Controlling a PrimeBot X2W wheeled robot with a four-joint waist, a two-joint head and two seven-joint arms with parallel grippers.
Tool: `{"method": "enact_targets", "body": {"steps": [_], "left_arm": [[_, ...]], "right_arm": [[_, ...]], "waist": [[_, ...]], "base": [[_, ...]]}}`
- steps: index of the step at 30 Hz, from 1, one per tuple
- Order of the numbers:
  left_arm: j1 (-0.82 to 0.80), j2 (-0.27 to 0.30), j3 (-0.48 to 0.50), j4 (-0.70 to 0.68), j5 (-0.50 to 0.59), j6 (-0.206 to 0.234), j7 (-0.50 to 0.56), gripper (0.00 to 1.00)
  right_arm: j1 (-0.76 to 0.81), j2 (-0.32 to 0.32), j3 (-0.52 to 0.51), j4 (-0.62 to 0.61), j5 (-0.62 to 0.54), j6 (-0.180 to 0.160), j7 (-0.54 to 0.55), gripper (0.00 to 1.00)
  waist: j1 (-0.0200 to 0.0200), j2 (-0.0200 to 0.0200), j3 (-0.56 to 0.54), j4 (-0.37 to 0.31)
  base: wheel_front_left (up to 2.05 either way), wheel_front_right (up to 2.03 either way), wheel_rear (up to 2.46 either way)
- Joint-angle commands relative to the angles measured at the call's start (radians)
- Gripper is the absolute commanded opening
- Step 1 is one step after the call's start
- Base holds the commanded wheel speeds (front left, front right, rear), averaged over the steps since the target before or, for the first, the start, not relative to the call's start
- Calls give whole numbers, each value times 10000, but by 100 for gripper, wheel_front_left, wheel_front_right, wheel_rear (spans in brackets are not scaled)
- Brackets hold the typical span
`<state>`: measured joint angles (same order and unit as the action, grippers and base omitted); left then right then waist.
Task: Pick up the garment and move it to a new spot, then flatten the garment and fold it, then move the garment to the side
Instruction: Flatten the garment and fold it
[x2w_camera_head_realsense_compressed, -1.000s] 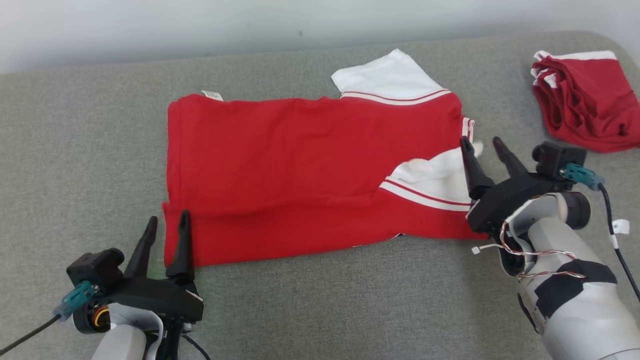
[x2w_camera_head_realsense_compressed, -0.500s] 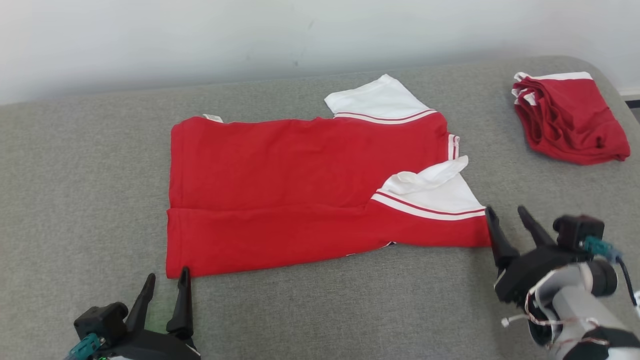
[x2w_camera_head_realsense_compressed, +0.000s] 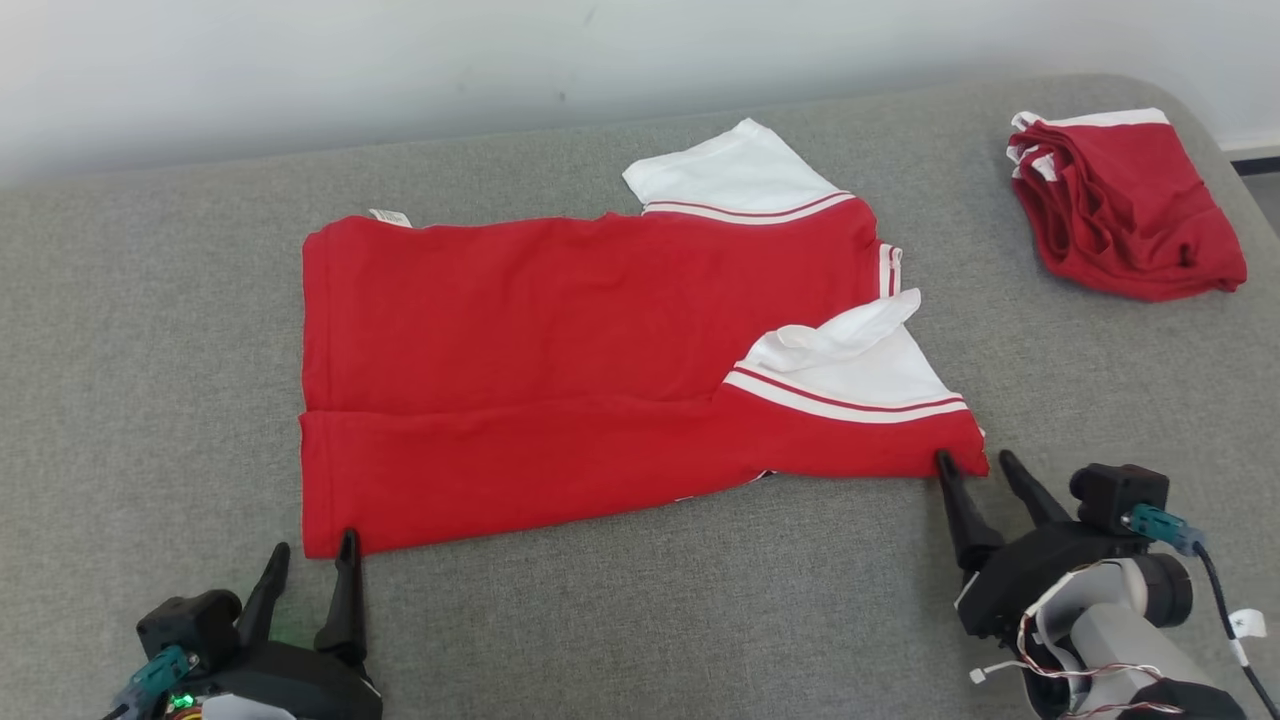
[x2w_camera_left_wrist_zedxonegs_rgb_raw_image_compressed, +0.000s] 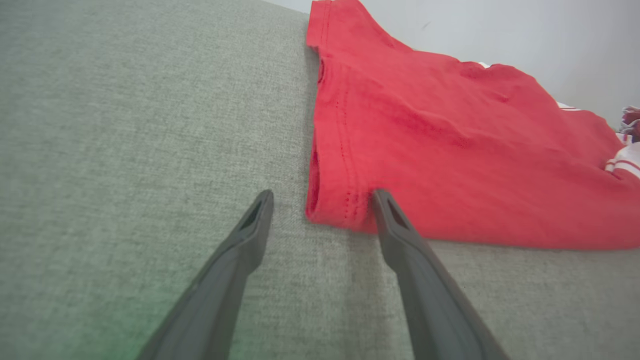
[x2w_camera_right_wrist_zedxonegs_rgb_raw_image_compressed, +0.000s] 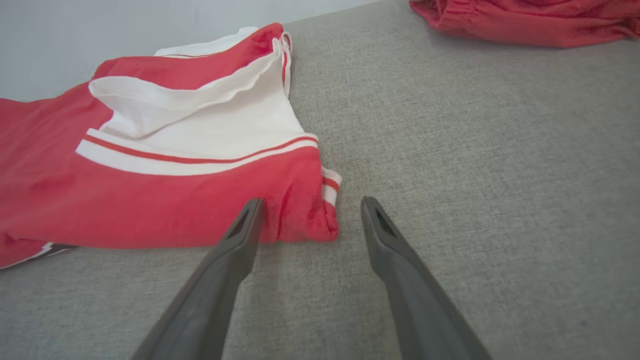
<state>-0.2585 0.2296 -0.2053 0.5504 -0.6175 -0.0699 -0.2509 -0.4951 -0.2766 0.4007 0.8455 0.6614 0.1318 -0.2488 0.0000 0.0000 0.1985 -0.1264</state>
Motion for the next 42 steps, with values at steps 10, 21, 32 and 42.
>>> {"method": "enact_targets", "body": {"steps": [10,21,32,42], "left_arm": [[-348,-136,-114,983,-59,-174,-94,0],[971,-475,306,-65,16,-163,-146,0],[2525,-631,459,-1189,245,73,-143,0],[3053,-742,325,-1388,516,156,-144,100]], "right_arm": [[-204,308,155,563,-93,-29,-80,0],[1245,-134,-392,-641,-354,-29,-165,0],[3374,-268,-1446,-2399,-871,-29,268,0],[4849,303,-2901,-4279,-1797,-29,1416,100]], "waist": [[0,0,-173,137],[0,0,-1130,339],[0,0,-1434,379],[0,0,-1528,518]], "base": [[0,0,0],[0,0,0],[0,0,0],[0,0,0]]}}
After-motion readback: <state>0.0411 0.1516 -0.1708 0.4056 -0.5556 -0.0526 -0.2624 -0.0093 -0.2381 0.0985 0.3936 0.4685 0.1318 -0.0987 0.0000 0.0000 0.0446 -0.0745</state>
